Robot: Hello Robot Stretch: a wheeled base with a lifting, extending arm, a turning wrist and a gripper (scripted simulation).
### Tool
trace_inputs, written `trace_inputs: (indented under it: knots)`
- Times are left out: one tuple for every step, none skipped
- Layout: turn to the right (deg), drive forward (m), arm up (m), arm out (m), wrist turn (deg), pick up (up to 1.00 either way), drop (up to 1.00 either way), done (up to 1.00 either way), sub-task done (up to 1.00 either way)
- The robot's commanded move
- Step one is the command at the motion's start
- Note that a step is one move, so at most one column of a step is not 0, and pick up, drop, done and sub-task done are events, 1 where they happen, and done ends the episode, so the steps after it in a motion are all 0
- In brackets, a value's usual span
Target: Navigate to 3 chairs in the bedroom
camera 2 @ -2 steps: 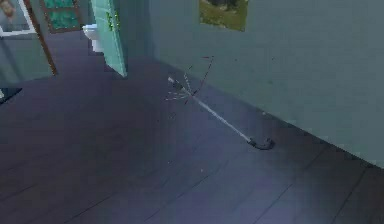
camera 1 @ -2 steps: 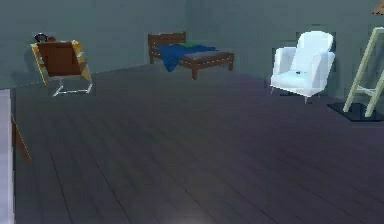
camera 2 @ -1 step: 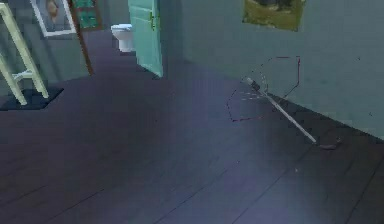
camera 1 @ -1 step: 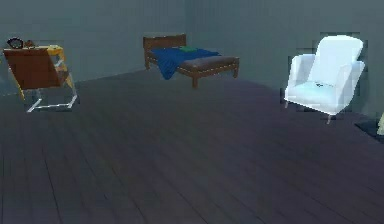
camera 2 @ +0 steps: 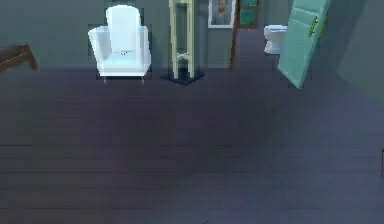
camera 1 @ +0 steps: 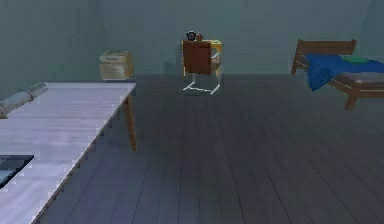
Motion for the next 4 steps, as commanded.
trace_inputs:
  knots:
    - [0.0, 1.0, 0.0, 0.0, 0.0, 0.0, 0.0, 0.0, 0.0]
    - [0.0, 1.0, 0.0, 0.0, 0.0, 0.0, 0.0, 0.0, 0.0]
    - [0.0, 0.2, 0.0, 0.0, 0.0, 0.0, 0.0, 0.0, 0.0]
    - [-21.0, 0.0, 0.0, 0.0, 0.0, 0.0, 0.0, 0.0, 0.0]
